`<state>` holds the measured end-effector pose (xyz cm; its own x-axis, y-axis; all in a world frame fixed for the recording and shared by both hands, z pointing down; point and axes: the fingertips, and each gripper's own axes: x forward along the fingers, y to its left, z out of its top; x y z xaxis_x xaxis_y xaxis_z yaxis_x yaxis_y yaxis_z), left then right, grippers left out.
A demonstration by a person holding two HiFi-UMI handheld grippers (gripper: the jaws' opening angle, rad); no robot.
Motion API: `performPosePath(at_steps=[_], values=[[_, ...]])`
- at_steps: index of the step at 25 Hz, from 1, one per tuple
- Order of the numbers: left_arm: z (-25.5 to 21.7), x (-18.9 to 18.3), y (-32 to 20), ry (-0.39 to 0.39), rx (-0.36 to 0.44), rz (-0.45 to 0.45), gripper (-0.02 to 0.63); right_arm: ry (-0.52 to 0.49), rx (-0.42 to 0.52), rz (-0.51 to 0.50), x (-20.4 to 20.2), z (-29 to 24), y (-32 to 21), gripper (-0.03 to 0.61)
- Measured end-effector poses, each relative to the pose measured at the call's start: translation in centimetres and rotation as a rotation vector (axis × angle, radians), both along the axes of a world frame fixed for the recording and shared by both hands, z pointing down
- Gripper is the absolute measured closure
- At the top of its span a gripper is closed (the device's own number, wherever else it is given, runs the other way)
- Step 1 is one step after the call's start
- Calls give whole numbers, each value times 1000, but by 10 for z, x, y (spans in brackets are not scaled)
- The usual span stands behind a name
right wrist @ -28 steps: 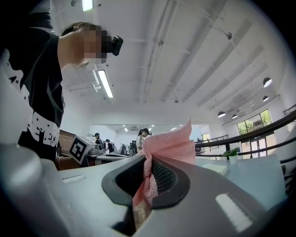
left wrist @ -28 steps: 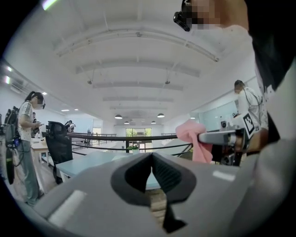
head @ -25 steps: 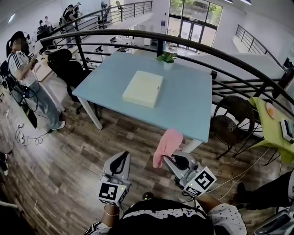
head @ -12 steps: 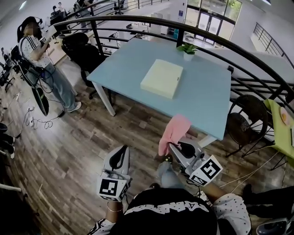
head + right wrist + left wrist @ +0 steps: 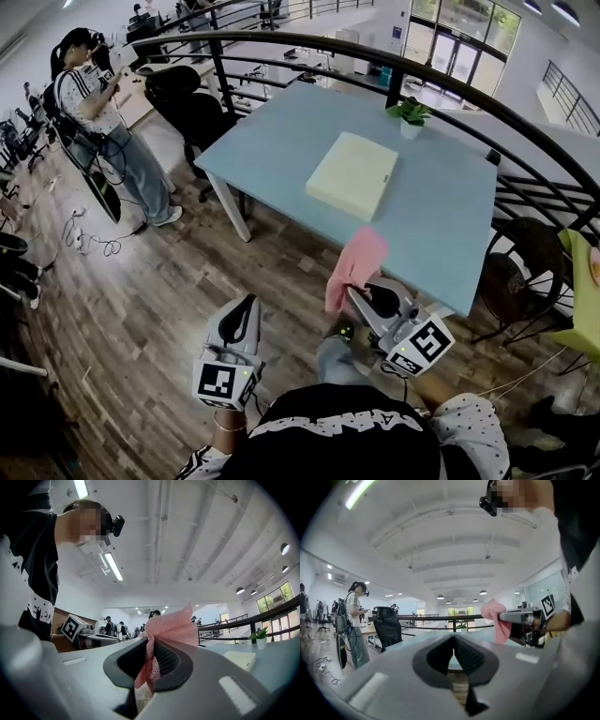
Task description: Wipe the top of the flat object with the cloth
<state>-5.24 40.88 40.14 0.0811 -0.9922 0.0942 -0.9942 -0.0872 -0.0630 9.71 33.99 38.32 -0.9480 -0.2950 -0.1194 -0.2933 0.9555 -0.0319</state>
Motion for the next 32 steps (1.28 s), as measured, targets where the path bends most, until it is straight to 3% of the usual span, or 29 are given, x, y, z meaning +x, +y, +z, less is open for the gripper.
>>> performPosePath(at_steps=[12,32], values=[[-8,-7,-112,-53,-4,5,614,-46,-50,46,2,11,-124,552],[-18,-8,-313,-43,-7,46,614,-28,-92,64,2,15,-305,554]])
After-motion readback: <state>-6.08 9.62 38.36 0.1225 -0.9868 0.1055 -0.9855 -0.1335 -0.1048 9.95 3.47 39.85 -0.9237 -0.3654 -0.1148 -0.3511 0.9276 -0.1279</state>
